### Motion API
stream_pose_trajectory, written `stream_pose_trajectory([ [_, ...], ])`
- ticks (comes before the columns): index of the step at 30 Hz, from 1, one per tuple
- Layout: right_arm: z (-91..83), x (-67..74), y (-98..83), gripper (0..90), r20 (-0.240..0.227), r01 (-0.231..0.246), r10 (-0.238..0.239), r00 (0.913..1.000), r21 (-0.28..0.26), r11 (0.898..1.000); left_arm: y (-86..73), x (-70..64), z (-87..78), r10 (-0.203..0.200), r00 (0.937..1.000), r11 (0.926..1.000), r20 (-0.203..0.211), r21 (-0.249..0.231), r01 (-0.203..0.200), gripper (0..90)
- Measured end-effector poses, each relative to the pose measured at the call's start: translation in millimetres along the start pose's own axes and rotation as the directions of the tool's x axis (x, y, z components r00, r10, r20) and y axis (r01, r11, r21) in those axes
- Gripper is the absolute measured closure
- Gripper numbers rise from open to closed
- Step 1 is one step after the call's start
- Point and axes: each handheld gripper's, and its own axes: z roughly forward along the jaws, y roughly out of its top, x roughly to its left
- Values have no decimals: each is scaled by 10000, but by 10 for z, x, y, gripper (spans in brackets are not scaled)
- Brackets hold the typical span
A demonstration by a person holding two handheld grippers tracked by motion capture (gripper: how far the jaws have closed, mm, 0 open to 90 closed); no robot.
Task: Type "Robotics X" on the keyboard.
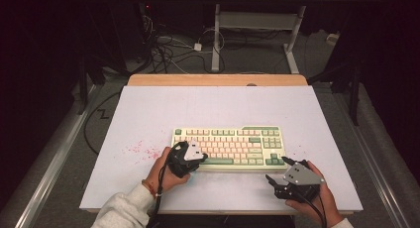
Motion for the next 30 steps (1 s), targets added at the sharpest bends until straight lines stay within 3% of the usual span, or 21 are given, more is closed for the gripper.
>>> stream_pose_trajectory([
  [8,4,8,-1,243,-14,75,-75,10000,86,9999,0,2,37,141,9999,9992,-1,385,-141,870],
  [17,0,3,1,245,31,75,-76,10000,75,9999,49,8,-134,215,9996,9993,-194,-317,-221,829],
  [26,0,3,3,245,44,62,-63,10000,71,10000,28,66,-188,144,9983,9987,-567,-488,-171,713],
  [30,-2,0,2,245,52,54,-54,10000,66,10000,25,77,-202,228,9960,9984,-867,-489,-271,614],
])
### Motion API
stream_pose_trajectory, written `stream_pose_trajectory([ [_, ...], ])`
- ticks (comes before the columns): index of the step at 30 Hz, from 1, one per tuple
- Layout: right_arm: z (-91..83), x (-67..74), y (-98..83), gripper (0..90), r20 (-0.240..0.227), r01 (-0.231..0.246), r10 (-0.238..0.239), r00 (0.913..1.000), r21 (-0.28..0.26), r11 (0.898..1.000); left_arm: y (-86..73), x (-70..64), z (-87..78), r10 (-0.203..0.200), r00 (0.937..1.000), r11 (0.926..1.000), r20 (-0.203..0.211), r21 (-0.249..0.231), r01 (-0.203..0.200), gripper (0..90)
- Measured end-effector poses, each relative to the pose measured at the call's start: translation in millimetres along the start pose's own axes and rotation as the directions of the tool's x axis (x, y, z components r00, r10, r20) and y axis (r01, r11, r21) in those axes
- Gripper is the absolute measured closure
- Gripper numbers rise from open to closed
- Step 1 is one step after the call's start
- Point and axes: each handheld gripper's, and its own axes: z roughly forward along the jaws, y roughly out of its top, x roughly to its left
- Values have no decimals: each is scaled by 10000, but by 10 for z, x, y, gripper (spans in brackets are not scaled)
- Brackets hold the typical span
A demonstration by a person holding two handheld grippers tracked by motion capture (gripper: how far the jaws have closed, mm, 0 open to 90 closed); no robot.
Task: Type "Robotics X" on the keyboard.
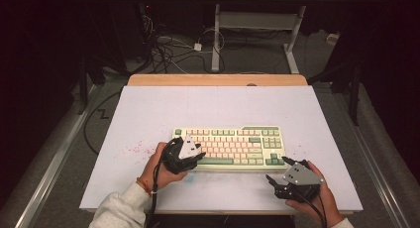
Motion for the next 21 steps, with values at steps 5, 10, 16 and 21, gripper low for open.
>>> stream_pose_trajectory([
  [5,-1,-4,-1,245,-8,1,-1,10000,9,10000,-14,3,-16,-17,9995,10000,-318,-42,16,484],
  [10,-4,-3,1,245,10,-1,1,10000,-9,10000,-32,2,-45,-67,9972,9998,-740,-188,53,320],
  [16,-7,-8,0,245,25,-30,30,10000,3,10000,-78,23,-90,-243,9954,9989,-931,-432,204,204],
  [21,-9,-18,-2,245,59,-80,80,10000,2,10000,-153,37,-132,-224,9933,9991,-1134,-371,183,179],
])
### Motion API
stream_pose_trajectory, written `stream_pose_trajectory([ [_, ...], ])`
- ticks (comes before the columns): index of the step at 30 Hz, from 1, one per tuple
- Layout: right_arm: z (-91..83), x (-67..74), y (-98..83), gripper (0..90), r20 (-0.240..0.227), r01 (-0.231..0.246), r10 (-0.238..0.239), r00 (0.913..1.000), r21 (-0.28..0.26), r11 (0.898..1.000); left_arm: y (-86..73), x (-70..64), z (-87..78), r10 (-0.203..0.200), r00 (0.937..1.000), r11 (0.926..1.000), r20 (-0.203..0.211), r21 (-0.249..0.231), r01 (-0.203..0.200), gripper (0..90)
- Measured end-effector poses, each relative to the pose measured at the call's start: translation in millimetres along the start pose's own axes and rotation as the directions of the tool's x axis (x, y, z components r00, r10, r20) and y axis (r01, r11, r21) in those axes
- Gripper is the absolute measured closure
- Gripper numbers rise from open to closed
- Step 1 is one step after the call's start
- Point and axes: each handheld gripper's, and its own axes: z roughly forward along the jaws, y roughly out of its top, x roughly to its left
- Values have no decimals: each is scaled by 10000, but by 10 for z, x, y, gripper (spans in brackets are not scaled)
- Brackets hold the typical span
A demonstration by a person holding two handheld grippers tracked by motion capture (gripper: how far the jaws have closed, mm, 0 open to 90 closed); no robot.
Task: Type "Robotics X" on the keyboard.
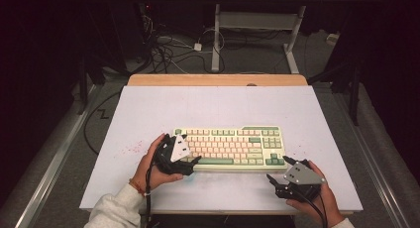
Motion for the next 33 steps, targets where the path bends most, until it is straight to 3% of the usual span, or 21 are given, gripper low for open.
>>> stream_pose_trajectory([
  [15,0,-54,-2,245,92,-266,266,9996,-21,9996,-282,76,-142,-323,9988,9992,-374,207,331,187],
  [26,-9,-93,11,273,56,-469,469,9989,-57,9989,-480,30,-139,-468,9977,9968,-490,620,498,189],
  [28,-11,-98,23,316,21,-490,490,9988,-59,9988,-504,21,-141,-516,9977,9964,-449,649,544,189],
  [33,-23,-155,107,517,-376,-918,903,9952,-403,9950,-553,2,-155,-682,9970,9946,-353,759,707,187],
])
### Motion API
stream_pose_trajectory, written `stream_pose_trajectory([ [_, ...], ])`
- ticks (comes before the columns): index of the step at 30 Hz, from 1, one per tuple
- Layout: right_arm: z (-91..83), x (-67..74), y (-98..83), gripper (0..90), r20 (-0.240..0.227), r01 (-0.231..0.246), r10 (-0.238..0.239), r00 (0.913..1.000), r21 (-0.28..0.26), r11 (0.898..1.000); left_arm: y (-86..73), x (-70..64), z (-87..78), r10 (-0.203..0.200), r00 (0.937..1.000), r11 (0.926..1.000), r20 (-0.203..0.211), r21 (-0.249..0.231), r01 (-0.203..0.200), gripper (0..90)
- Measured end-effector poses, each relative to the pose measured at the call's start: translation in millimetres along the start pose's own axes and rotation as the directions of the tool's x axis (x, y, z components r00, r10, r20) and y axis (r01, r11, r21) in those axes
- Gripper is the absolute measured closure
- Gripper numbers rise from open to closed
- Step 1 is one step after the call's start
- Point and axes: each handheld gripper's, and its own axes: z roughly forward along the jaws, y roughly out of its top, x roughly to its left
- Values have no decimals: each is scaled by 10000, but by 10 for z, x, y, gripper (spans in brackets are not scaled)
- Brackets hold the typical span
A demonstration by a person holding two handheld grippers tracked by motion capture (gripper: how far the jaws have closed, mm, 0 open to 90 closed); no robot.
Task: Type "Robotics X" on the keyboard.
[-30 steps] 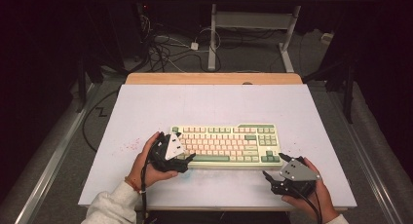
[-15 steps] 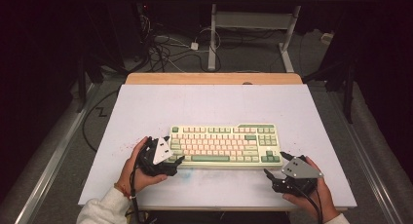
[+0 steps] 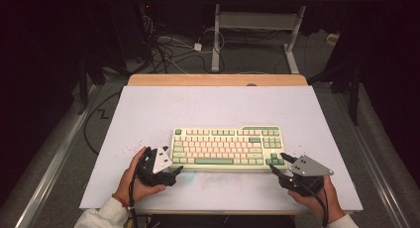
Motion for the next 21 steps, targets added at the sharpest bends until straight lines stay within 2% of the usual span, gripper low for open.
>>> stream_pose_trajectory([
  [3,23,-24,69,601,-154,-51,52,9999,64,10000,-27,-15,-7,-3,10000,10000,68,98,2,187],
  [8,96,-33,181,795,-700,-13,31,9975,254,9997,-53,-28,-14,-93,9999,9999,99,111,92,186],
  [11,149,-48,249,859,-880,-113,137,9960,272,9996,-58,-33,-10,-97,9999,9998,122,162,95,186],
  [14,217,-50,320,898,-963,-86,123,9953,387,9992,-63,-30,-4,-105,9998,9997,182,219,101,186],
  [21,439,-54,444,900,-1288,107,-7,9917,772,9970,-59,-40,12,-25,9997,9997,250,229,19,186],
])
